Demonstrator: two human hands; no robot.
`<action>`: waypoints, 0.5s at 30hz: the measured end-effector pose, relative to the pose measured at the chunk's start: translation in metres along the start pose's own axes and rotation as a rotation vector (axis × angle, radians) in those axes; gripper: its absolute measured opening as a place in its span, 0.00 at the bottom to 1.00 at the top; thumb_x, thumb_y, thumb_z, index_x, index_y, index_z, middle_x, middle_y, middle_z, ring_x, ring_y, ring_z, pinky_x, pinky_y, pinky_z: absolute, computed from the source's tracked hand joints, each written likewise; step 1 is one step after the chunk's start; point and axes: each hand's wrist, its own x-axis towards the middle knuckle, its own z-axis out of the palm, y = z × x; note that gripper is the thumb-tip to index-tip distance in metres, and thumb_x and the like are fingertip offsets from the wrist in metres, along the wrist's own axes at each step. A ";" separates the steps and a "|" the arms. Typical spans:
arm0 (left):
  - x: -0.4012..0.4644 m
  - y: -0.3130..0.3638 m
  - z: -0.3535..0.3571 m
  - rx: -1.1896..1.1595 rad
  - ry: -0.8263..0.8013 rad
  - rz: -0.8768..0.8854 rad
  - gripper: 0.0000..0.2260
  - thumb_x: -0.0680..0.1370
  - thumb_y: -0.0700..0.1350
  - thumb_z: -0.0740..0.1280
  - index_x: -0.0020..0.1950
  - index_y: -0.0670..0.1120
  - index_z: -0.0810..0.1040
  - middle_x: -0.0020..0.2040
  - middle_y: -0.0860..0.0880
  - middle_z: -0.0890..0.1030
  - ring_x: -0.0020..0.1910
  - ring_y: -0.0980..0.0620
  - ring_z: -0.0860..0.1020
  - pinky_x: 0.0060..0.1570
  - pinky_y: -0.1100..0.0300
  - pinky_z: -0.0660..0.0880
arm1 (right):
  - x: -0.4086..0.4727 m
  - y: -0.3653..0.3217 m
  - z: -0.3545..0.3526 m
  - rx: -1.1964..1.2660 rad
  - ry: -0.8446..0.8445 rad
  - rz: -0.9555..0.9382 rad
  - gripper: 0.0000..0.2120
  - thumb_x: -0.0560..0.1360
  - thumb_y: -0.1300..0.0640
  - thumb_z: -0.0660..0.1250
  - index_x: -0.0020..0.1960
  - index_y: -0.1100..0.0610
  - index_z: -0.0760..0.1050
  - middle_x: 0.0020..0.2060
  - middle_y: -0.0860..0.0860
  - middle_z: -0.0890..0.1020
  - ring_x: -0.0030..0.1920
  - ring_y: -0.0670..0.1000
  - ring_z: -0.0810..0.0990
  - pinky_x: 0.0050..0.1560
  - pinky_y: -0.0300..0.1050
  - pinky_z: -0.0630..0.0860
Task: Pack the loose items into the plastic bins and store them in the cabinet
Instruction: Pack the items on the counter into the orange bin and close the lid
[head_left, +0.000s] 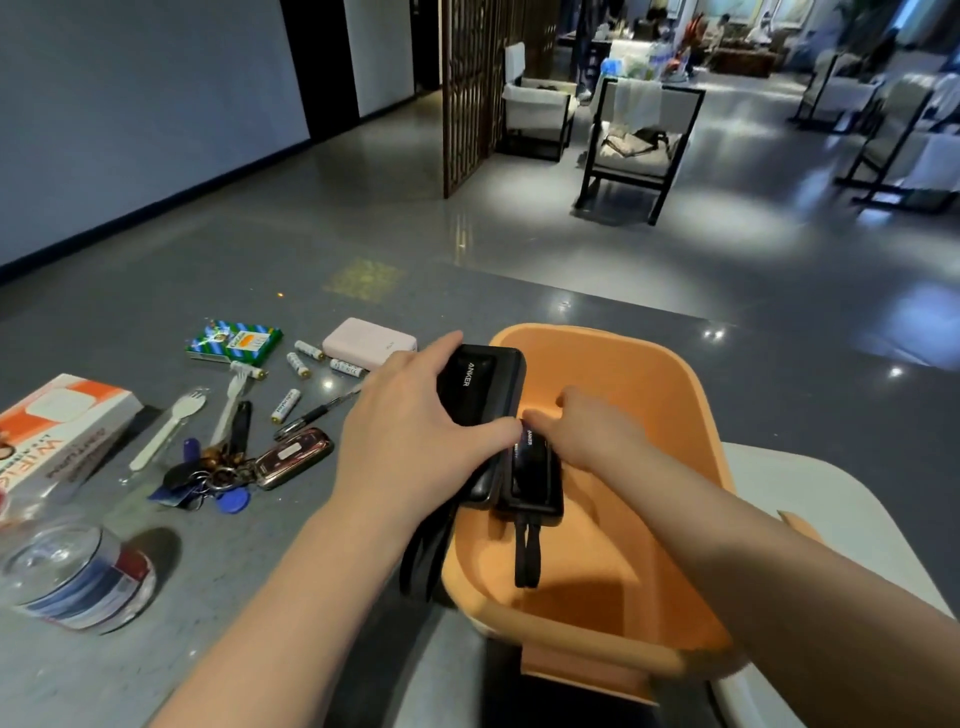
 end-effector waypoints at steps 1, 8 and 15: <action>0.002 0.005 0.002 -0.004 -0.001 0.014 0.40 0.59 0.62 0.72 0.70 0.60 0.66 0.60 0.55 0.74 0.63 0.53 0.70 0.53 0.59 0.66 | -0.009 0.004 -0.013 0.154 0.078 -0.080 0.23 0.78 0.39 0.56 0.63 0.54 0.71 0.54 0.53 0.80 0.53 0.55 0.78 0.47 0.48 0.73; 0.008 0.051 0.035 -0.021 -0.041 0.098 0.41 0.56 0.65 0.69 0.67 0.56 0.65 0.60 0.55 0.76 0.60 0.50 0.73 0.53 0.57 0.69 | -0.077 0.021 -0.053 1.309 -0.163 -0.092 0.13 0.74 0.52 0.69 0.56 0.57 0.77 0.43 0.52 0.86 0.40 0.49 0.84 0.33 0.43 0.80; 0.001 0.007 0.038 0.070 -0.117 0.095 0.31 0.70 0.63 0.67 0.70 0.55 0.67 0.67 0.55 0.71 0.67 0.53 0.67 0.63 0.55 0.66 | -0.048 0.040 -0.034 1.133 -0.160 0.153 0.06 0.78 0.59 0.65 0.51 0.61 0.76 0.28 0.50 0.82 0.27 0.47 0.81 0.24 0.39 0.75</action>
